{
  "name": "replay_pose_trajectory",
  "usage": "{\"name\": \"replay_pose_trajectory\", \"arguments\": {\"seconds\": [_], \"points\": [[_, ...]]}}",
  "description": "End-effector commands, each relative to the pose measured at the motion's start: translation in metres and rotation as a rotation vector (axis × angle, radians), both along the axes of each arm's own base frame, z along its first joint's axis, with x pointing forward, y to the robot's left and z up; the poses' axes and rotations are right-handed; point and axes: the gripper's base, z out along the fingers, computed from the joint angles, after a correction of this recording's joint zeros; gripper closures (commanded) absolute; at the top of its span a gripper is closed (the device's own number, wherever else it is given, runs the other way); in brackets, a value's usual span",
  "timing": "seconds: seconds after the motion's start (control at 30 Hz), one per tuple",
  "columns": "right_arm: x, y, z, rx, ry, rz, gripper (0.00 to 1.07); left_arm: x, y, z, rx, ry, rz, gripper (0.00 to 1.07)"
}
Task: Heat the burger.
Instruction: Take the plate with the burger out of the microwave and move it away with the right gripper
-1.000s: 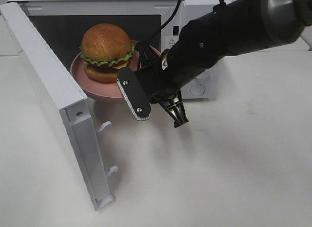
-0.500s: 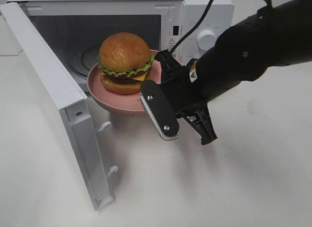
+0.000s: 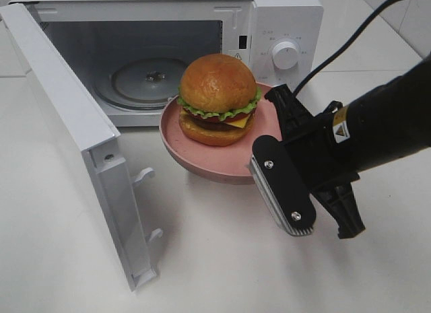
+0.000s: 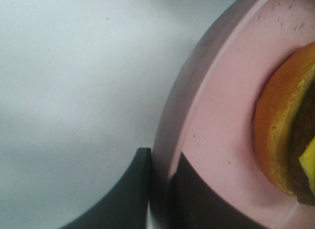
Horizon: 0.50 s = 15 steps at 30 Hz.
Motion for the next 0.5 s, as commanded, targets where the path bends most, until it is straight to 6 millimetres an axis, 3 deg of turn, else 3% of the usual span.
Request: {"name": "replay_pose_trajectory", "arguments": {"seconds": [0.03,0.5], "points": [[-0.006,-0.006,0.009,0.054,-0.05,-0.017,1.07,-0.002,0.0,0.0,-0.009,-0.028,0.001,0.07],[-0.059,-0.049,0.012,0.034,-0.033,-0.048,1.07,-0.002,0.0,0.0,-0.009,-0.028,0.001,0.07]]}}
